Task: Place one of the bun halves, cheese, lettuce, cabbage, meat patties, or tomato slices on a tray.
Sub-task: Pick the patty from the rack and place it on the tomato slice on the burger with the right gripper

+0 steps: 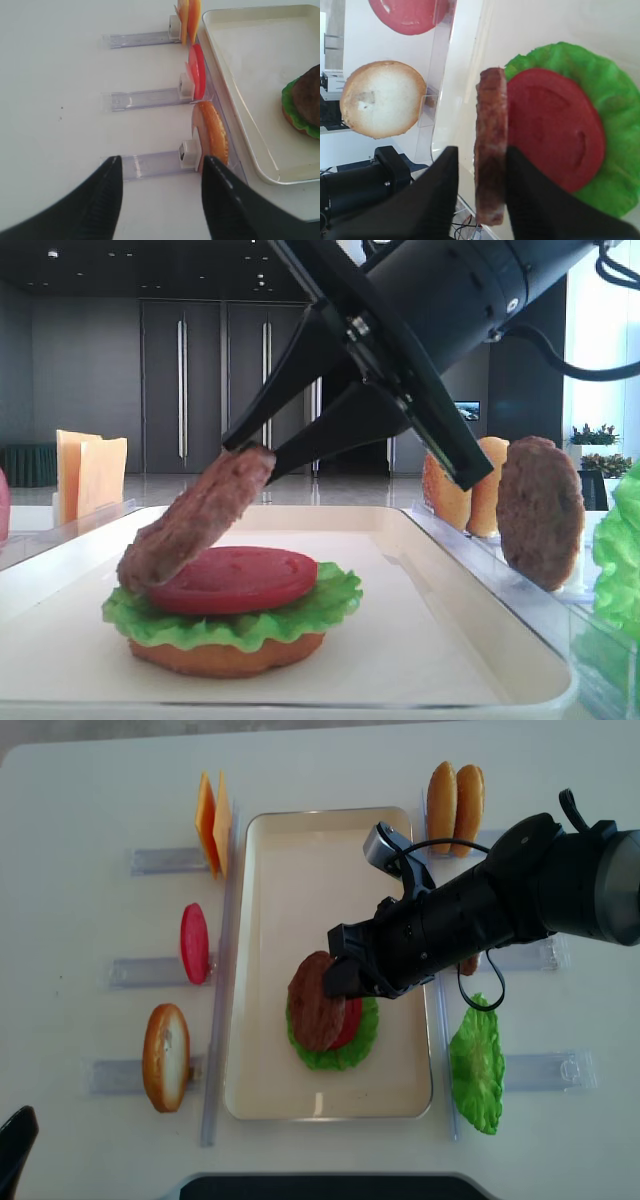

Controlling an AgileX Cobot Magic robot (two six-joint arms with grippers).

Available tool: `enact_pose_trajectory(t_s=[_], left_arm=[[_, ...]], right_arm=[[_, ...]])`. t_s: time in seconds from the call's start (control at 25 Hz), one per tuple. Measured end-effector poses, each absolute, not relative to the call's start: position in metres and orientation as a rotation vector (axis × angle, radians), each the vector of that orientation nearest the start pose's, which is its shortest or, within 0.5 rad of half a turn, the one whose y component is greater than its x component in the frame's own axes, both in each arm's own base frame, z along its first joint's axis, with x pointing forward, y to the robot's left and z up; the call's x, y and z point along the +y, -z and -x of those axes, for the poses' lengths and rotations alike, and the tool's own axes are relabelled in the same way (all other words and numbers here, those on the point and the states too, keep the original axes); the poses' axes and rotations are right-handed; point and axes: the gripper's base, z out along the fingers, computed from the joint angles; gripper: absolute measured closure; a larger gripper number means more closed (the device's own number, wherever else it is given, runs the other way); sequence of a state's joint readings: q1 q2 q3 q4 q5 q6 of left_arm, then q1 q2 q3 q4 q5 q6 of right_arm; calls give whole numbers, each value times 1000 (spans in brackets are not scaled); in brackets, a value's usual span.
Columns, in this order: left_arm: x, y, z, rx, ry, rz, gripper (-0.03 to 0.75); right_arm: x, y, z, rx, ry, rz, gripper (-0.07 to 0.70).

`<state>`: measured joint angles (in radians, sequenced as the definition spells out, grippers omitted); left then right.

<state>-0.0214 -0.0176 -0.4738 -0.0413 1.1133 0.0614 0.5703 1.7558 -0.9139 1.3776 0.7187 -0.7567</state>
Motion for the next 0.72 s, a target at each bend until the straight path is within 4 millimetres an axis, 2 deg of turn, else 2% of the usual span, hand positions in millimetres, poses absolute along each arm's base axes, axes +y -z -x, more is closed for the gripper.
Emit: enact_pose_trajectory(t_s=[0.48,0.72], left_arm=[[-3,-266,7,2103,27,-89,325],[-3,-266,7,2103,27,-89,325]], right_arm=[[227,-182,-245,2668,-1308,343,72],[226,-181,-244,2698,-1261,392,27]])
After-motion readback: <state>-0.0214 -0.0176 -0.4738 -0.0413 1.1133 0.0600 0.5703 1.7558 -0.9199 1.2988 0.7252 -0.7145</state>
